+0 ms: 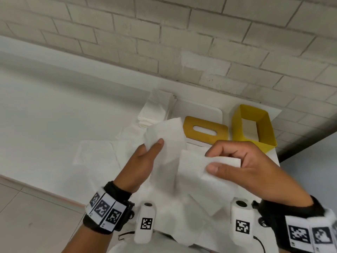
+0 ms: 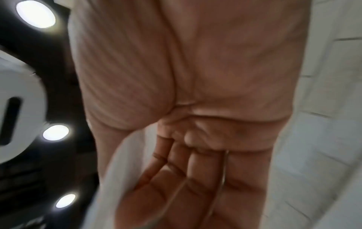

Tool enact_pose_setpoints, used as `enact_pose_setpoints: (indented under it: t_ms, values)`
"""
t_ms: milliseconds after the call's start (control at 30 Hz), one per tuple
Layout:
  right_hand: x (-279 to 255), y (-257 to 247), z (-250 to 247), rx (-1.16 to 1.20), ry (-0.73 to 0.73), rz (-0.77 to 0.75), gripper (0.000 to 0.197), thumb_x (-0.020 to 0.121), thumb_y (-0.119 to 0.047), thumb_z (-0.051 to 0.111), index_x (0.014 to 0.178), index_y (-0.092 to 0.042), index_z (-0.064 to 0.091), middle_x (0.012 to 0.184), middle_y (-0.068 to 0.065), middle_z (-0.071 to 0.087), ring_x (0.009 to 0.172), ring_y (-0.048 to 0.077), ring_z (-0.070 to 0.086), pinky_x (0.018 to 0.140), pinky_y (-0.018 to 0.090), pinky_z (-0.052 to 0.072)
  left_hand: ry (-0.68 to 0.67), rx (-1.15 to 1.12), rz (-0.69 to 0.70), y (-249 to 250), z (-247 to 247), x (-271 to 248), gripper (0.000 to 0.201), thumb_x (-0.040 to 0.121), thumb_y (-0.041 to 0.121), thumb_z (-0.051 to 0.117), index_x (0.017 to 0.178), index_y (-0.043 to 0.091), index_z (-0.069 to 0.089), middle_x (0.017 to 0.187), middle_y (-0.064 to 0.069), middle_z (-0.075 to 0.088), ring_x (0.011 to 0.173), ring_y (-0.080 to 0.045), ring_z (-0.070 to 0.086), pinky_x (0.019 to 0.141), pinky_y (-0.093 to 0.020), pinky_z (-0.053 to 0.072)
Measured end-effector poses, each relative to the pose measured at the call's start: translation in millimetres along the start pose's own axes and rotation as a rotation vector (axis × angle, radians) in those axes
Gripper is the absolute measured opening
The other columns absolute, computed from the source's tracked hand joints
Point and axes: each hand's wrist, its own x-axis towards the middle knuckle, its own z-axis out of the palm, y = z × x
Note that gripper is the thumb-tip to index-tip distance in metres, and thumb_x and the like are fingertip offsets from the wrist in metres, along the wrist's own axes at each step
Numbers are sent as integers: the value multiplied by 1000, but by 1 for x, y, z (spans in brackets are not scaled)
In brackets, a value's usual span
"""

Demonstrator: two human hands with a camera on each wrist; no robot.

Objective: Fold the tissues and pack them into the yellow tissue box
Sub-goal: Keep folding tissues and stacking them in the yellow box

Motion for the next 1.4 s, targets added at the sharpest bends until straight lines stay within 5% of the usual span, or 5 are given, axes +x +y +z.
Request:
enact_pose_setpoints:
  t_ms: [333, 567, 833, 1033, 1400]
  values:
    - [36, 11, 20, -144, 226, 10, 8, 87, -29, 78, 87, -27, 70, 87, -10, 70, 73, 6, 62, 66, 20, 47, -233, -77, 135, -3, 21, -2, 34, 79, 47, 60, 107, 49, 77, 120, 7, 76, 121, -15, 68, 96, -28, 56]
    - [44, 32, 29, -111, 351, 70, 31, 82, -41, 82, 108, -40, 65, 103, -15, 68, 94, 11, 63, 76, 38, 52, -185, -118, 29, -9, 19, 5, 67, 83, 83, 47, 123, 32, 67, 121, 5, 76, 116, -11, 70, 95, -29, 56]
    - [43, 46, 34, -86, 397, 100, 44, 80, -48, 81, 119, -48, 61, 119, -15, 67, 96, 29, 66, 84, 54, 57, -219, 151, 89, -18, 15, 5, 56, 77, 60, 66, 123, 28, 70, 117, 1, 77, 112, -19, 72, 96, -40, 59]
    - [44, 50, 40, -92, 445, 123, 43, 76, -55, 78, 115, -53, 60, 124, 22, 60, 79, 42, 60, 71, 58, 55, -191, 245, 76, -24, 13, 5, 43, 90, 49, 61, 124, 25, 70, 115, 3, 78, 111, -15, 72, 102, -47, 56]
    - [38, 65, 27, -419, 109, 66, 59, 87, -23, 76, 138, -41, 52, 134, -27, 52, 128, -5, 47, 102, 11, 39, -365, 908, 425, -26, 8, 13, 38, 108, 30, 48, 71, 37, 50, 50, 16, 49, 50, -3, 51, 55, -15, 32]
